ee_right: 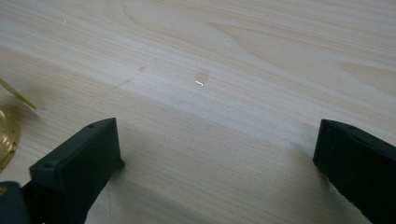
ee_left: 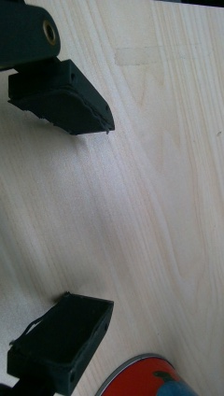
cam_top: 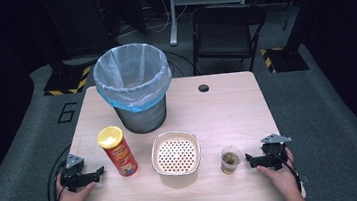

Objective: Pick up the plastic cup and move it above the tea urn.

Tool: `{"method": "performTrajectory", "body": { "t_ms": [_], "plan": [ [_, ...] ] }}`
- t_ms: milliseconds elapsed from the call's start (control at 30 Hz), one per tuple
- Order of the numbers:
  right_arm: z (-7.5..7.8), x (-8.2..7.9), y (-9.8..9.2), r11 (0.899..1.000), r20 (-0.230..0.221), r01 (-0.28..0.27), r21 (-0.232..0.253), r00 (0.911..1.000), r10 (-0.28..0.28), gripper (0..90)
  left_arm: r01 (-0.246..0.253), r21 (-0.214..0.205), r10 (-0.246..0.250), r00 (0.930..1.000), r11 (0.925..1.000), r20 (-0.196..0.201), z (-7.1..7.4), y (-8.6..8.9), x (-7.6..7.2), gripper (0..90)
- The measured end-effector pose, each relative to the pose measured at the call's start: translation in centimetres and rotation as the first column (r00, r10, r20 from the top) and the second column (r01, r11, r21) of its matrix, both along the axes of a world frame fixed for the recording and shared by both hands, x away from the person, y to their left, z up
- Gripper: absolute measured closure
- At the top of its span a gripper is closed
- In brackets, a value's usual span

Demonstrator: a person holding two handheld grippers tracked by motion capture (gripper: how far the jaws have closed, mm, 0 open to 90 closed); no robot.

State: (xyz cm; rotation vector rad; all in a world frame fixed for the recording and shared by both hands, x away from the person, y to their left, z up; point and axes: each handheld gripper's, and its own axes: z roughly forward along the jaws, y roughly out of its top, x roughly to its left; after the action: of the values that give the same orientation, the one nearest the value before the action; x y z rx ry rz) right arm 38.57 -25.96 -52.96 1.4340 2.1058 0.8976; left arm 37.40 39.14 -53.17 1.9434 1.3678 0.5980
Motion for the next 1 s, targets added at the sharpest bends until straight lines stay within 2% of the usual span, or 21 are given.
{"method": "performTrajectory", "body": {
  "t_ms": [167, 200, 233, 333, 700, 767, 867, 900, 967, 1000],
  "plan": [
    [0.0, 0.0, -0.1, 1.000, 0.014, 0.012, 0.001, 0.9998, -0.012, 4.1, -0.002, 0.001, 0.002, 1.0000, 1.0000, -0.003, 0.0, 0.0, 0.0, 12.0],
    [0.0, -0.2, -0.1, 1.000, 0.010, 0.020, 0.005, 0.9998, -0.020, 5.3, 0.002, -0.003, -0.002, 0.9999, 1.0000, -0.015, 0.1, 0.0, -0.1, 12.0],
    [0.1, -0.2, -0.1, 1.000, 0.016, 0.028, 0.012, 0.9995, -0.028, 8.6, -0.006, -0.011, 0.006, 1.0000, 0.9999, 0.002, 0.0, -0.1, -0.1, 12.0],
    [0.2, -0.2, -0.2, 1.000, 0.027, 0.022, 0.015, 0.9994, -0.022, 14.5, -0.001, -0.001, 0.001, 1.0000, 1.0000, -0.001, 0.0, 0.0, -0.2, 12.0],
    [0.3, -0.6, -0.1, 1.000, 0.035, 0.020, 0.018, 0.9992, -0.021, 23.5, -0.005, 0.000, 0.005, 1.0000, 1.0000, -0.002, 0.0, 0.0, -0.2, 11.9],
    [0.4, -0.7, -0.1, 1.000, 0.033, 0.013, 0.016, 0.9994, -0.014, 31.1, -0.004, 0.001, 0.004, 1.0000, 1.0000, -0.002, 0.0, 0.0, -0.2, 11.9],
    [0.9, -1.0, -0.1, 0.999, 0.007, 0.046, 0.014, 0.9989, -0.046, 46.2, -0.006, 0.001, 0.006, 1.0000, 1.0000, -0.001, 0.0, -0.1, -0.2, 11.9],
    [1.4, -1.1, -0.2, 0.997, 0.003, 0.069, 0.031, 0.9976, -0.069, 49.9, -0.008, 0.003, 0.008, 1.0000, 1.0000, -0.003, 0.0, -0.1, -0.3, 11.9],
    [1.9, -1.3, -0.3, 0.997, 0.009, 0.072, 0.039, 0.9973, -0.072, 51.2, -0.010, 0.003, 0.010, 0.9999, 0.9999, -0.003, 0.0, -0.1, -0.3, 11.9],
    [3.2, -1.9, -0.1, 0.997, 0.039, 0.074, 0.034, 0.9964, -0.076, 52.7, -0.010, 0.003, 0.010, 0.9999, 0.9999, -0.003, 0.0, -0.1, -0.3, 11.9]
  ]
}}
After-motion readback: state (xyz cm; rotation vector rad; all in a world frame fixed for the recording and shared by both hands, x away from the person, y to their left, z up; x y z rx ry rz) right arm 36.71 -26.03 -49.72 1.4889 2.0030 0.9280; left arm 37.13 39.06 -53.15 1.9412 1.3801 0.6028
